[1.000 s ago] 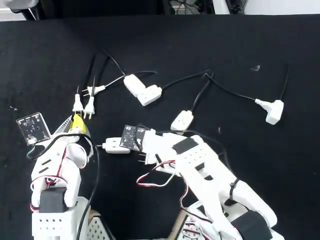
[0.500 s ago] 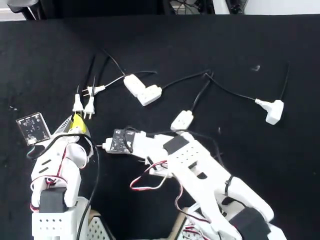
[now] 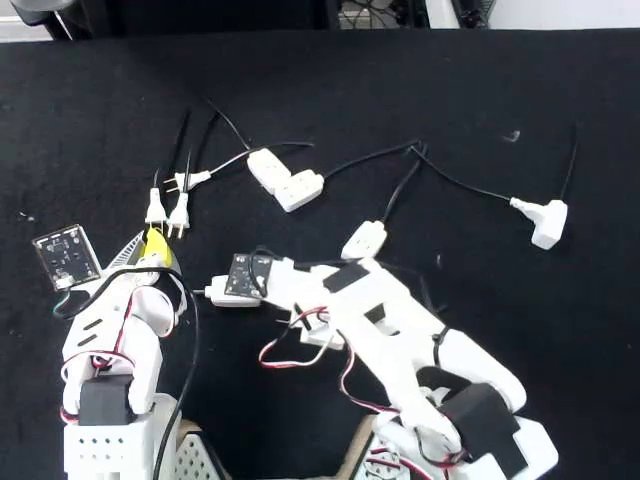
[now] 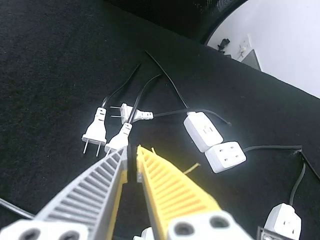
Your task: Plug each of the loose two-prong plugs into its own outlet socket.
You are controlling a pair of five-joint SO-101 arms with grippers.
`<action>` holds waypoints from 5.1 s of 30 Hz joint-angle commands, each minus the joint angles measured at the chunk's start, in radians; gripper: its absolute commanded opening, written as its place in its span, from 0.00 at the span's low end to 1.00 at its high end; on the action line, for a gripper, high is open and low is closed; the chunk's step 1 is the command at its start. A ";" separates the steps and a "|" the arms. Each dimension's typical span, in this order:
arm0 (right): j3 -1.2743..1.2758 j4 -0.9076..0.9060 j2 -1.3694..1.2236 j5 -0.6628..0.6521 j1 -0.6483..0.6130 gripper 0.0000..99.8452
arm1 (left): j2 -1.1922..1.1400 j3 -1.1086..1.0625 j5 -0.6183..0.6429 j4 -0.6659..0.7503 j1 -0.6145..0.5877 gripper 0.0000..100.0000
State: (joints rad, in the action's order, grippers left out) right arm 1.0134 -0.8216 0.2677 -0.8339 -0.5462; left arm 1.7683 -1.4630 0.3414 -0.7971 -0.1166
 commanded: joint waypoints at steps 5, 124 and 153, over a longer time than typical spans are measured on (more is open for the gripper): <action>-0.054 -0.180 0.245 -0.015 0.020 0.01 | -0.003 0.013 0.008 0.020 -0.002 0.05; 0.191 0.336 0.687 0.729 -0.021 0.01 | -0.575 0.513 -0.250 -0.060 0.496 0.03; 0.179 0.304 0.656 0.589 -0.129 0.01 | -0.203 0.065 -0.629 0.180 0.473 0.03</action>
State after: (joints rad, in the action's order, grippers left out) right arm 1.2467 -0.5163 0.9229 -0.2309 -0.6398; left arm 1.6164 -1.4277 -0.2754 -0.6866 0.3483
